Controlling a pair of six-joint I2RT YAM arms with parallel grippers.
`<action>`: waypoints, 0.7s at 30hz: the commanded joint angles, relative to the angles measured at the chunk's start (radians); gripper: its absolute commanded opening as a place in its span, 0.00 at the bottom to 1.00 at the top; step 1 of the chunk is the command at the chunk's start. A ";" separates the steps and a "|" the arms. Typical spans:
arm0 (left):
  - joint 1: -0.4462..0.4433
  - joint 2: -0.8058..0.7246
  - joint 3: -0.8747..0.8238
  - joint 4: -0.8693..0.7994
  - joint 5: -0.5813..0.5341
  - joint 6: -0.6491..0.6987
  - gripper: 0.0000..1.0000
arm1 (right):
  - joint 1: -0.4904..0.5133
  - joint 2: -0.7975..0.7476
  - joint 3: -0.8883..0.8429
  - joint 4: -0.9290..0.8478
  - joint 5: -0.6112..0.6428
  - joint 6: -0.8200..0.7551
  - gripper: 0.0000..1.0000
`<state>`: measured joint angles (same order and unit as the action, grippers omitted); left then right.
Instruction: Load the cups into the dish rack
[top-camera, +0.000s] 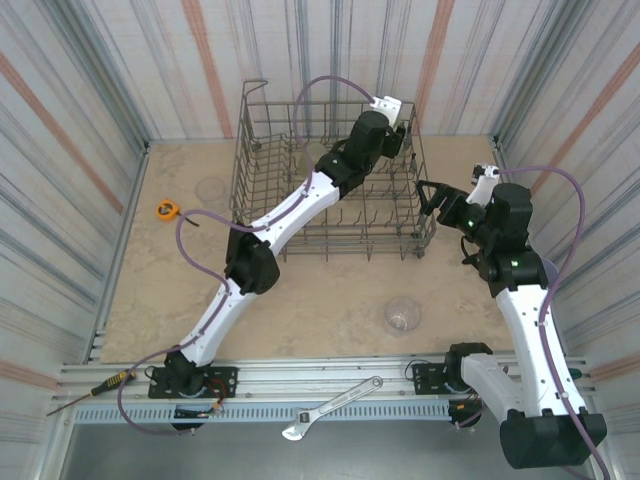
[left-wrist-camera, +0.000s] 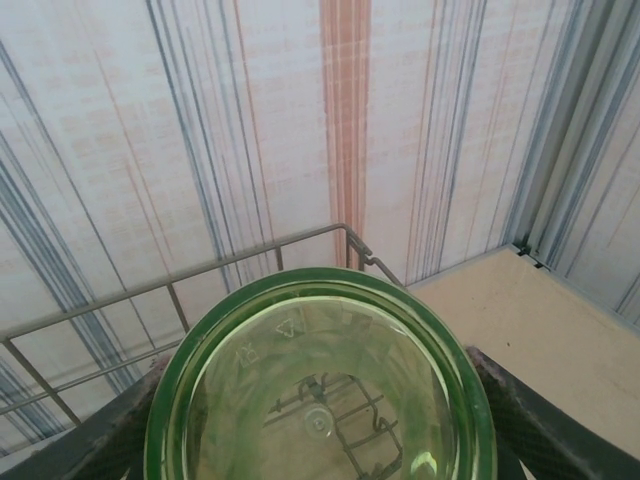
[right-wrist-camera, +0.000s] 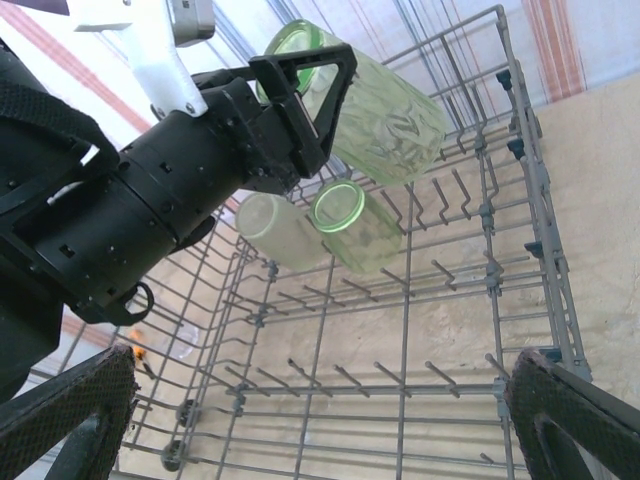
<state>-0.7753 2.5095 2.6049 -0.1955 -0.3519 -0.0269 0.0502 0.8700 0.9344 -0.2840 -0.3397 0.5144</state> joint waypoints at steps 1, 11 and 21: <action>0.023 0.006 -0.006 0.046 0.000 -0.040 0.00 | -0.007 0.005 -0.011 0.023 0.002 -0.002 0.99; 0.030 0.043 -0.019 0.050 0.025 -0.086 0.00 | -0.006 0.013 -0.020 0.022 0.005 -0.003 0.99; 0.028 0.043 -0.032 0.041 0.037 -0.110 0.00 | -0.006 0.030 -0.017 0.032 -0.004 -0.001 0.99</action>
<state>-0.7414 2.5496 2.5778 -0.1856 -0.3222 -0.1112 0.0498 0.8955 0.9253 -0.2676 -0.3401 0.5144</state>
